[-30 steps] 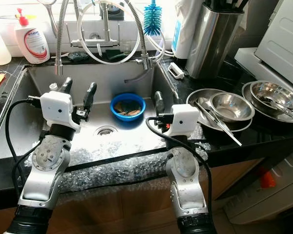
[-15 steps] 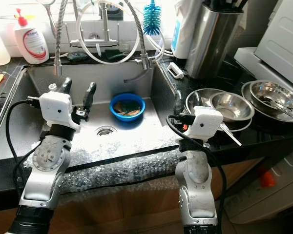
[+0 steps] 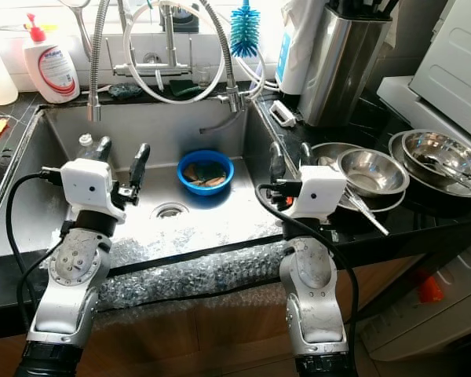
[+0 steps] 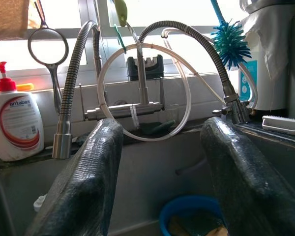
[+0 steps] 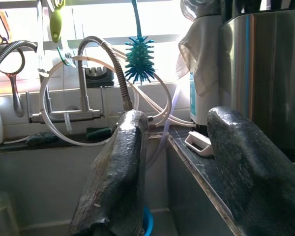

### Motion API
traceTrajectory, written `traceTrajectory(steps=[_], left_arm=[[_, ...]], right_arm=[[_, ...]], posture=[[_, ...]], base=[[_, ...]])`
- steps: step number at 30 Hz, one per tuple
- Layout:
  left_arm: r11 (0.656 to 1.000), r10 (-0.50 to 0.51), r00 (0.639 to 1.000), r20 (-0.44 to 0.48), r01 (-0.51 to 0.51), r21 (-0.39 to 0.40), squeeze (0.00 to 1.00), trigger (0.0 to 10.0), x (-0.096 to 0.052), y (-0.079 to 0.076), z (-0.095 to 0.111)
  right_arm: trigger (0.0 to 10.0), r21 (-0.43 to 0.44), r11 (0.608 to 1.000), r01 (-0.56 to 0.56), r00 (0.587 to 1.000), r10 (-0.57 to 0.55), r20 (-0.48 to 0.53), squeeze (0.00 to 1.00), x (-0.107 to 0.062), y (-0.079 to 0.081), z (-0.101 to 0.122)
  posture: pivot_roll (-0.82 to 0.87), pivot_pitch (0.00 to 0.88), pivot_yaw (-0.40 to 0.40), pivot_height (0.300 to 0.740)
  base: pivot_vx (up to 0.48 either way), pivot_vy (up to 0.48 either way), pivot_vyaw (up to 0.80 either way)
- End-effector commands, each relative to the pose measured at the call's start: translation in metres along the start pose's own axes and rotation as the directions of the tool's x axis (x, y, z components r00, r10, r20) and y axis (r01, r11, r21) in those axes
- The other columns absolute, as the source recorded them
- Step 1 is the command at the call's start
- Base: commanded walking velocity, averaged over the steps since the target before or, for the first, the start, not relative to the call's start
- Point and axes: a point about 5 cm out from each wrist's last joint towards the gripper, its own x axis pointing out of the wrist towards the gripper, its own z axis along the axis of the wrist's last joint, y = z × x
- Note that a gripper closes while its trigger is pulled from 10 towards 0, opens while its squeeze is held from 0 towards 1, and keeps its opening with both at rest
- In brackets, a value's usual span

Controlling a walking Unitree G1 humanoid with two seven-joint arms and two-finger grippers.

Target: Kitchen organization

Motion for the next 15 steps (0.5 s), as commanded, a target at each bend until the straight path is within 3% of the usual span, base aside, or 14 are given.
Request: traceTrajectory(steps=[1,7,15], left_arm=[[1.0,-0.011,1.0,0.019,0.011,0.007,0.0,10.0,0.0023,-0.002,0.0038],[1.0,-0.015,1.0,0.013,0.015,0.005,0.0,10.0,0.0024,-0.0029,0.0032],[1.0,-0.021,1.0,0.013,0.021,0.004,0.0,10.0,0.0031,-0.0042,0.0034]], right_arm=[[10.0,-0.008,1.0,-0.013,1.0,0.013,0.009,0.0,0.0032,0.0024,0.0013],[10.0,-0.014,1.0,-0.011,1.0,0.011,-0.002,0.0,0.0033,0.0011,-0.0014],[10.0,-0.013,1.0,-0.012,1.0,0.012,-0.003,0.0,0.0041,0.0016,-0.0018]], posture=[[0.02,0.0,-0.075,0.74],[0.02,0.0,-0.075,0.74],[0.02,0.0,-0.074,0.74]], base=[[0.0,0.0,0.0],[0.0,0.0,0.0],[-0.272,0.0,0.0]])
